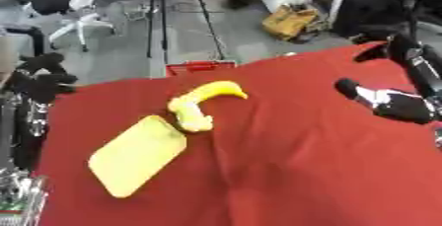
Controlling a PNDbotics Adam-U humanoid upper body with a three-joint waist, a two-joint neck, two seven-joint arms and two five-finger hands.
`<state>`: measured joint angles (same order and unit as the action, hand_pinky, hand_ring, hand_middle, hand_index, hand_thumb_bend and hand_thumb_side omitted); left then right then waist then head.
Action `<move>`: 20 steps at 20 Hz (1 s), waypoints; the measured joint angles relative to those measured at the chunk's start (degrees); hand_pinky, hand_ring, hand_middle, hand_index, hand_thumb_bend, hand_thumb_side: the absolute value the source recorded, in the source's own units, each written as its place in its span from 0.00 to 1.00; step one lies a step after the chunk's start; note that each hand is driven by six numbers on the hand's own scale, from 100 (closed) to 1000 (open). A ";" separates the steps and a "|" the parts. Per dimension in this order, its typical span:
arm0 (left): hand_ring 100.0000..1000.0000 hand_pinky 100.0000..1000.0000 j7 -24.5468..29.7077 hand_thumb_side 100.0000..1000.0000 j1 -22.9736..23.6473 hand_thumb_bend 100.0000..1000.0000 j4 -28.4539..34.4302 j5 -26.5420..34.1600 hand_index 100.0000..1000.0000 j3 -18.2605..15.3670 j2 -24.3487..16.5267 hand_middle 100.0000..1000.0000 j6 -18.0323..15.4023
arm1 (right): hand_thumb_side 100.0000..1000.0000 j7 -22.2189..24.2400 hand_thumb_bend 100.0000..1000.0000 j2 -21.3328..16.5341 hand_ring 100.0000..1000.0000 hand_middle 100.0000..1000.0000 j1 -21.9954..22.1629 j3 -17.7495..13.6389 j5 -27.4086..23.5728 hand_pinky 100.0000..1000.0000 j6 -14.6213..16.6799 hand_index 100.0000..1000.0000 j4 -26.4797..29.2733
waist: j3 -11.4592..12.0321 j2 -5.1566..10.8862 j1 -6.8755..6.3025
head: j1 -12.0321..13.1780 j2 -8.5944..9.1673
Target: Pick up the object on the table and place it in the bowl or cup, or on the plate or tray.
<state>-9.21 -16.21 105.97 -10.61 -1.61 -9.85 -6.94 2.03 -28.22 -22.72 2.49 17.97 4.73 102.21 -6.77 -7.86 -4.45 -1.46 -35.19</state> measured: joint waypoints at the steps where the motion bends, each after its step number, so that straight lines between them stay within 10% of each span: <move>1: 0.60 0.57 0.00 0.82 0.00 0.72 0.00 0.00 0.79 0.00 0.00 0.72 0.00 | 0.48 -0.03 0.64 0.00 0.62 0.74 -0.01 0.01 0.00 0.72 -0.14 0.91 0.00 | 0.00 0.00 0.00 | -0.02 -0.01; 15: 0.61 0.57 -0.52 0.81 0.00 0.72 0.00 -0.04 0.79 -0.14 0.00 0.73 0.38 | 0.47 -0.03 0.64 -0.52 0.62 0.74 -1.41 0.79 -0.03 0.72 -1.57 0.92 0.01 | 0.15 0.00 0.00 | -0.18 -0.01; 20: 0.60 0.57 -0.66 0.81 -0.01 0.72 0.00 -0.06 0.79 -0.10 0.00 0.73 0.42 | 0.43 3.76 0.65 -2.35 0.64 0.77 -8.75 4.15 -0.45 0.73 -1.11 0.93 -3.40 | 1.67 0.05 0.00 | -0.92 -0.01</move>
<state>-9.86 -16.22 105.97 -10.67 -1.71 -9.85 -6.52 5.79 -30.57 -31.47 6.64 17.52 3.62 98.81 -5.10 -7.80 -4.45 -2.38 -35.20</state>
